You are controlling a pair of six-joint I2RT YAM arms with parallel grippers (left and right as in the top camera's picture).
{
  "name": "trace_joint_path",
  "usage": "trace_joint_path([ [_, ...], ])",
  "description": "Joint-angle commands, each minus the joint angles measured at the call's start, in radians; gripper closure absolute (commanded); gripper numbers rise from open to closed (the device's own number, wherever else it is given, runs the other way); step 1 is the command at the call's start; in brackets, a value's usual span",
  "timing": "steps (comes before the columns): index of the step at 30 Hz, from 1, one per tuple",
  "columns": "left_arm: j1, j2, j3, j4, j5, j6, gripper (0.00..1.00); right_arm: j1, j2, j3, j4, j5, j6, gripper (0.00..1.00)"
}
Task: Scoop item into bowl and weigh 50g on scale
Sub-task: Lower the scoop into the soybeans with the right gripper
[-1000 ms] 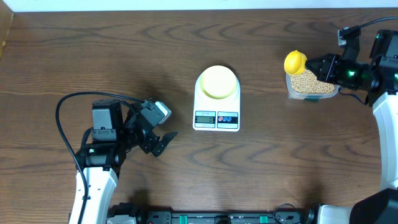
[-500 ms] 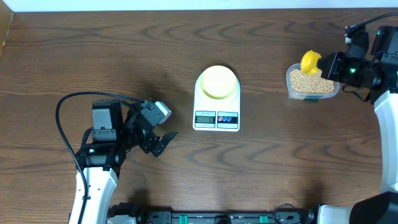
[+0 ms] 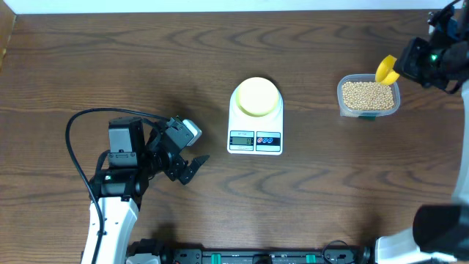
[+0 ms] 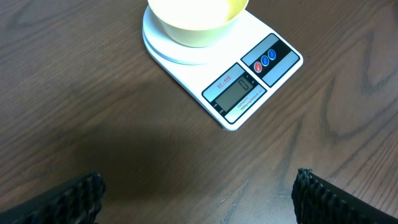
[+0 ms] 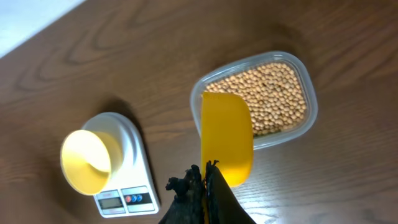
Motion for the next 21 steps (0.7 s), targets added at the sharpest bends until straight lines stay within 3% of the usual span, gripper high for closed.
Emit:
trace_joint_path([
  [1, -0.003, 0.004, 0.004, 0.001, -0.006, 0.013, 0.03, 0.021, 0.057, 0.084, -0.045, 0.055, -0.03, 0.99],
  [21, -0.003, 0.004, 0.004, 0.0, -0.006, 0.013, 0.02, 0.155, 0.117, 0.082, -0.062, 0.274, -0.134, 0.99],
])
